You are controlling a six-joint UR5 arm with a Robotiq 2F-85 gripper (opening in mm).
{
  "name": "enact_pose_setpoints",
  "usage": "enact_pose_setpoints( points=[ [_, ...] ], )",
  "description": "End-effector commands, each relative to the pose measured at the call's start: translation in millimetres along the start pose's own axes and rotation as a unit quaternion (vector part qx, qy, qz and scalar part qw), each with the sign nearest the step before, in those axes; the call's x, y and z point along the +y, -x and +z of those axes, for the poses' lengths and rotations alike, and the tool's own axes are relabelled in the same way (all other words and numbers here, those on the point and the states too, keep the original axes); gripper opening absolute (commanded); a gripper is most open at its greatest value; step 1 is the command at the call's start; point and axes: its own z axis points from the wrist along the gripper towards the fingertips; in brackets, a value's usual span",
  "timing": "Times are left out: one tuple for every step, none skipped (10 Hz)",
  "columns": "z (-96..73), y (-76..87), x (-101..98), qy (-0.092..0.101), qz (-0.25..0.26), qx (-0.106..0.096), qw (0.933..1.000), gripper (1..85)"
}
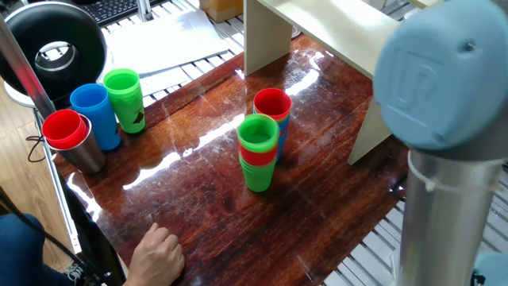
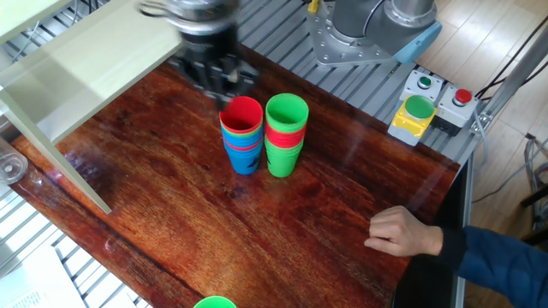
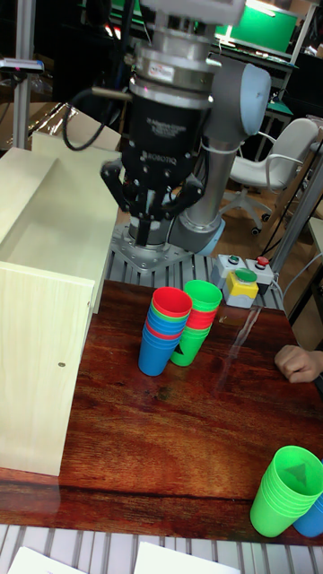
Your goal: Take the cups off the shelf and stack them together
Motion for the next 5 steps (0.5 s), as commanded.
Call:
enact_pose_setpoints(
  points=[
    [-14.9,-21.7,-3.1,0.019,0.070,-0.019,0.9972,1.7],
    [-6.5,-31.3,-2.5,0.017,0.078,-0.033,0.9963,1.7],
    [-2.0,-38.8,1.9,0.009,0.093,-0.035,0.9950,1.7],
    [2.7,-45.5,6.3,-0.003,0.105,-0.036,0.9938,1.7],
    [6.1,-48.7,11.3,-0.009,0.117,-0.039,0.9923,1.7]
  ],
)
